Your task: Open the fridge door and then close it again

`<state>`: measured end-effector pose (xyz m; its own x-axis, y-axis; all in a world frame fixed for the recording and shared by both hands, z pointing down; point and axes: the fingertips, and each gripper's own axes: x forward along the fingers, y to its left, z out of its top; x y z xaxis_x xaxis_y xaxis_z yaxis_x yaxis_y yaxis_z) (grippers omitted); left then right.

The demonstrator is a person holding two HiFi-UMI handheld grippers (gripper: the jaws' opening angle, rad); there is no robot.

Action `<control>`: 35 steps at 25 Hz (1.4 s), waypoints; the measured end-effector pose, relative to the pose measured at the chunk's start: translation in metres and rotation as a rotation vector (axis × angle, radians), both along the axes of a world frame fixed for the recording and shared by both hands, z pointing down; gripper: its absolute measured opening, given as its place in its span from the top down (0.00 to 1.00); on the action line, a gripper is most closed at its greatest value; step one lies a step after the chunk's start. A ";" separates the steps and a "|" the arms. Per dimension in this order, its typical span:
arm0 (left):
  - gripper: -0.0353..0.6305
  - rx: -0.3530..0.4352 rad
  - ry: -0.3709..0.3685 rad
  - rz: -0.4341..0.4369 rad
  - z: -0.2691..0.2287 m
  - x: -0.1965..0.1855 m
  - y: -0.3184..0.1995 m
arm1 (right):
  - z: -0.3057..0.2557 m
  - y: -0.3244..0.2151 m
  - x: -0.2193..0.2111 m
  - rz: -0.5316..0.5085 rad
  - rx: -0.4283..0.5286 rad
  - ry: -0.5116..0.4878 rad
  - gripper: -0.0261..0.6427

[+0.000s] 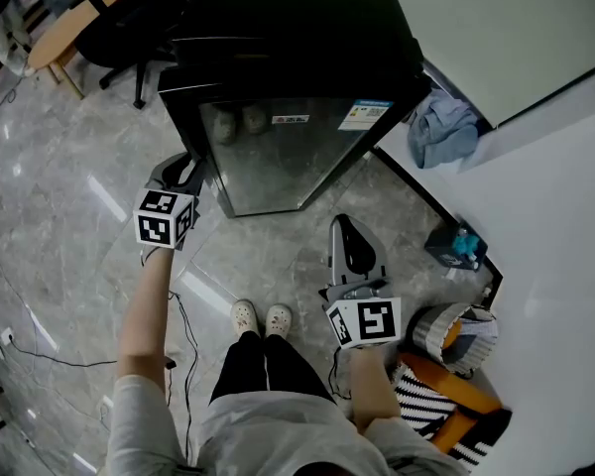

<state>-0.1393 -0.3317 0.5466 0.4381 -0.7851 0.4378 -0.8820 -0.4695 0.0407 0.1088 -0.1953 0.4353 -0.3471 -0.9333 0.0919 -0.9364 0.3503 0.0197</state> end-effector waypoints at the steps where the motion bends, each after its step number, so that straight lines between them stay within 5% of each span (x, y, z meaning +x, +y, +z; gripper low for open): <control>1: 0.79 -0.001 -0.005 0.001 0.000 -0.001 -0.003 | 0.001 -0.001 0.000 0.003 -0.002 0.001 0.92; 32: 0.79 -0.022 -0.022 -0.046 0.000 -0.008 -0.038 | -0.003 -0.012 0.003 0.026 -0.009 0.029 0.92; 35: 0.90 -0.014 0.001 -0.083 -0.005 -0.016 -0.033 | -0.003 -0.013 0.003 0.021 -0.015 0.037 0.92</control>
<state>-0.1551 -0.3648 0.5420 0.3724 -0.8125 0.4485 -0.9178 -0.3941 0.0481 0.1120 -0.2081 0.4319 -0.3236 -0.9388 0.1183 -0.9423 0.3311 0.0496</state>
